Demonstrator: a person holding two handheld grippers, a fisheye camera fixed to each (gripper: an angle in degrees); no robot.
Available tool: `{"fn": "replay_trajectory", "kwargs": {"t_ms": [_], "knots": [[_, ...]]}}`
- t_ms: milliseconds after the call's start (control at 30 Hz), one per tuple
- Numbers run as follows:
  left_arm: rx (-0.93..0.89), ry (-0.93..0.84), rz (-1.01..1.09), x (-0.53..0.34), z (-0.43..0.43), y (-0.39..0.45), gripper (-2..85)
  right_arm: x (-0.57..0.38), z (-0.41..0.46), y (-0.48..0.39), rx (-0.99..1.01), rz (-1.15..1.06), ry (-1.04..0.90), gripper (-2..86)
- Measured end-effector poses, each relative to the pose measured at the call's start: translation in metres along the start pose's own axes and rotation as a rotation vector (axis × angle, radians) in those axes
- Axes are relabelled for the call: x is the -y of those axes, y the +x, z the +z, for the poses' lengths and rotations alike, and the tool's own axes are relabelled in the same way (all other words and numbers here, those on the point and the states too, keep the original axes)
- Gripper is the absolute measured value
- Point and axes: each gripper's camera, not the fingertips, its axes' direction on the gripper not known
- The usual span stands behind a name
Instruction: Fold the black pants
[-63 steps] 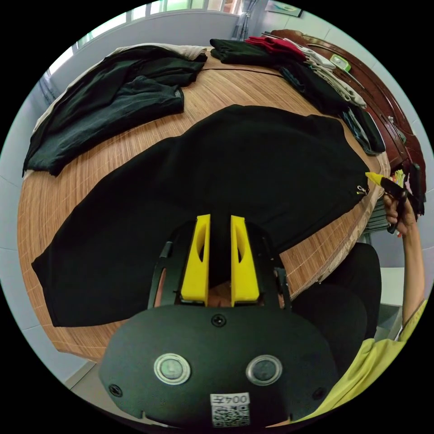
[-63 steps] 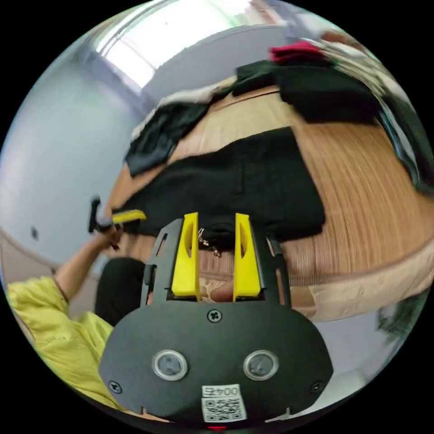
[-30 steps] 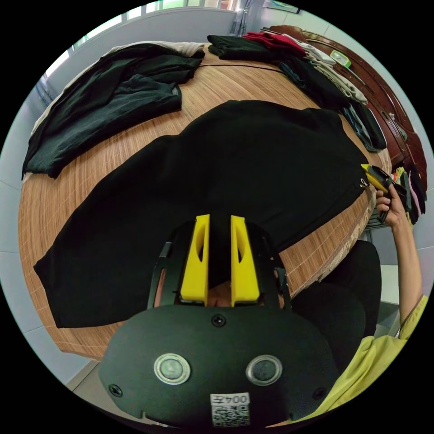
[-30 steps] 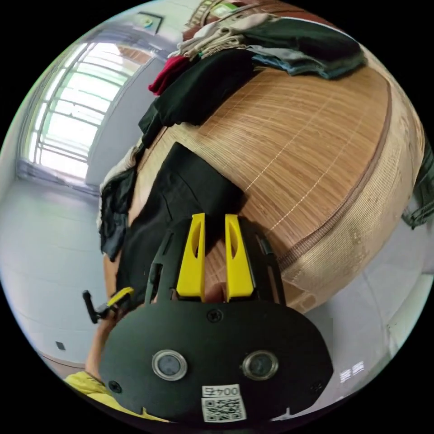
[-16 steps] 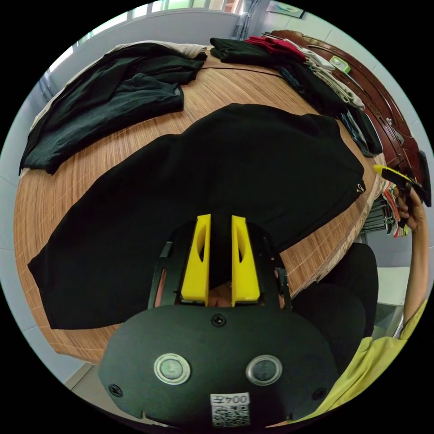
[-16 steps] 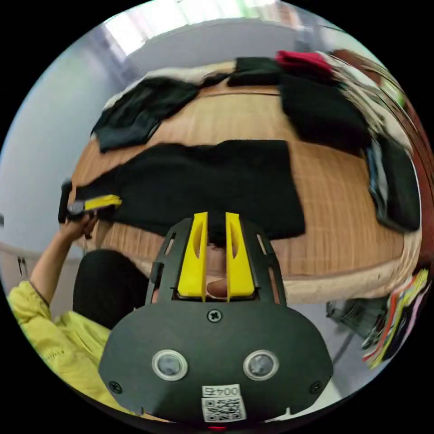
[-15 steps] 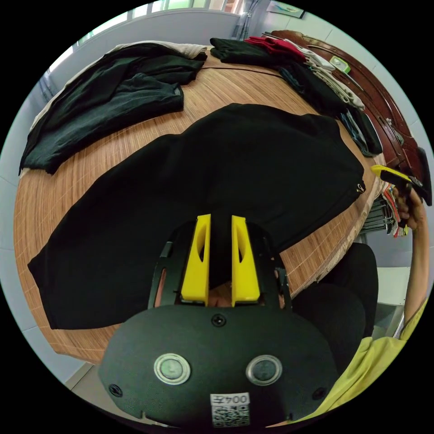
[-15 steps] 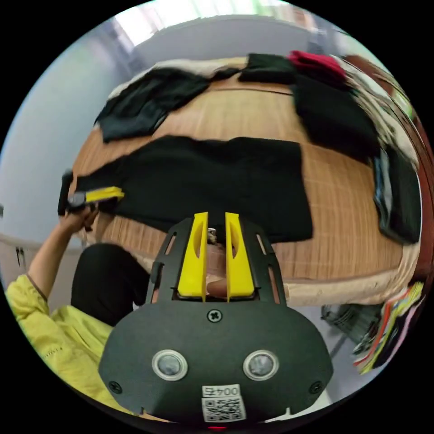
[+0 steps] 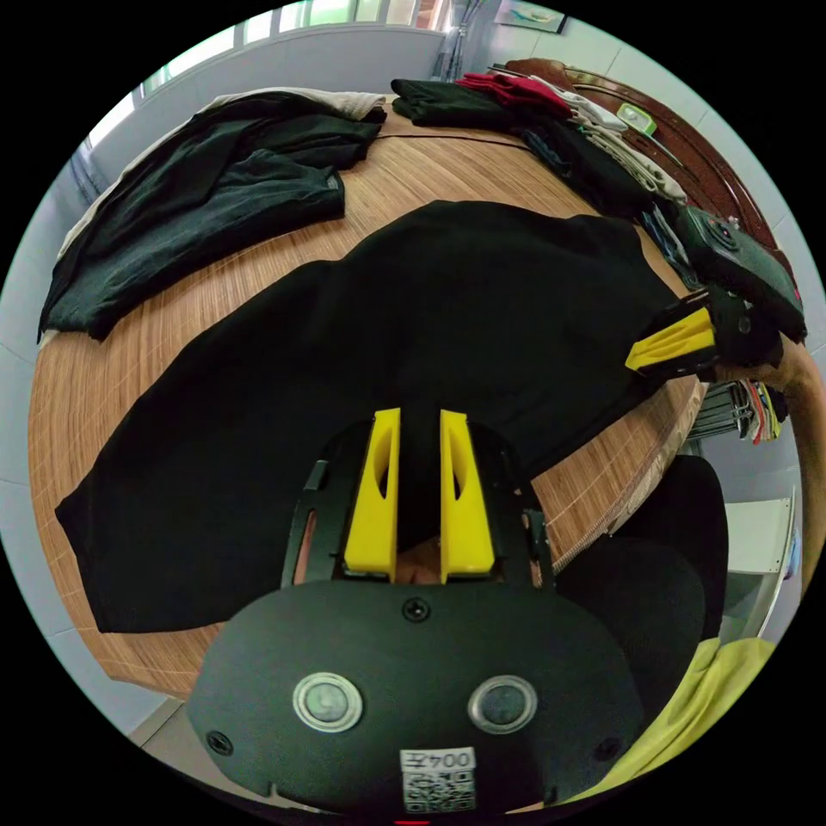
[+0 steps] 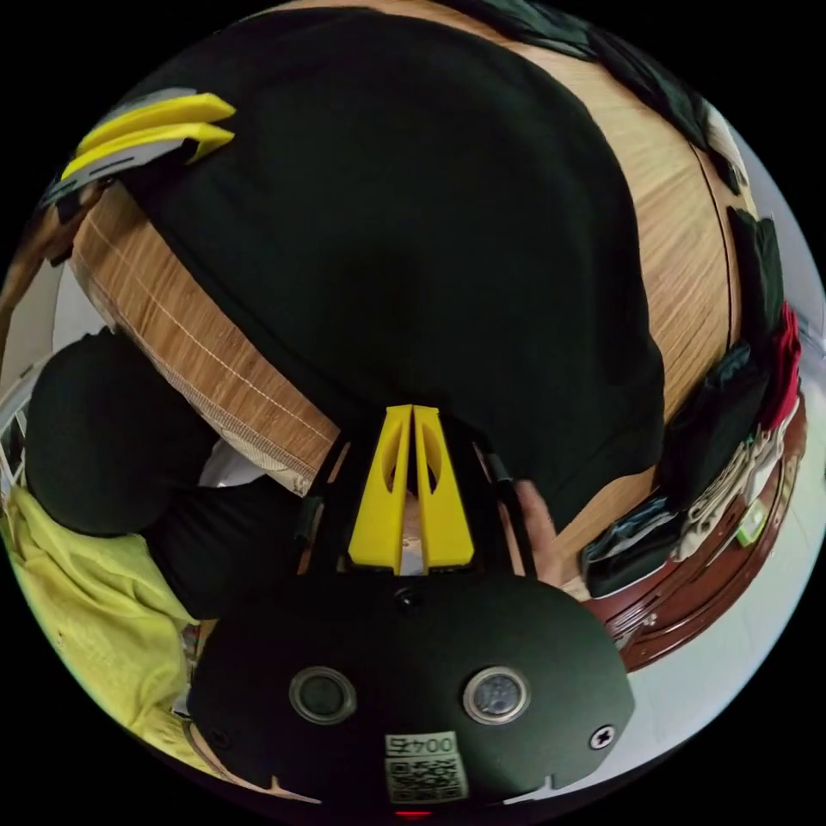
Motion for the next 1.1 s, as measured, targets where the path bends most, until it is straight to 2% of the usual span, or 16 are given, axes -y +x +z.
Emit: {"fn": "replay_trajectory", "kwargs": {"t_ms": [167, 267, 333, 433, 600, 700, 833, 1100], "knots": [[-0.101, 0.067, -0.015, -0.034, 0.018, -0.032, 10.6, 0.039, -0.038, 0.009, 0.044, 0.024, -0.010, -0.5], [-0.335, 0.146, -0.117, -0.073, 0.020, -0.078, 12.9, 0.056, -0.060, 0.020, 0.105, 0.051, 0.002, -0.5], [-0.470, 0.329, -0.268, -0.135, 0.005, -0.130, 13.5, 0.068, -0.076, 0.025, 0.132, 0.062, 0.012, -0.5], [-0.542, 0.566, -0.541, -0.241, -0.012, -0.214, 13.6, 0.083, -0.094, 0.027, 0.135, 0.066, 0.008, -0.5], [-0.539, 0.759, -0.903, -0.395, -0.011, -0.339, 13.8, 0.108, -0.120, 0.026, 0.115, 0.060, -0.028, -0.5], [-0.483, 0.738, -0.998, -0.443, -0.001, -0.385, 14.4, 0.119, -0.133, 0.028, 0.122, 0.063, -0.043, -0.6], [-0.535, 0.698, -1.094, -0.474, 0.032, -0.424, 15.7, 0.126, -0.147, 0.034, 0.149, 0.084, -0.037, -0.6], [-0.552, 0.701, -1.119, -0.495, 0.065, -0.457, 15.2, 0.130, -0.163, 0.037, 0.159, 0.098, -0.022, -0.5]]}}
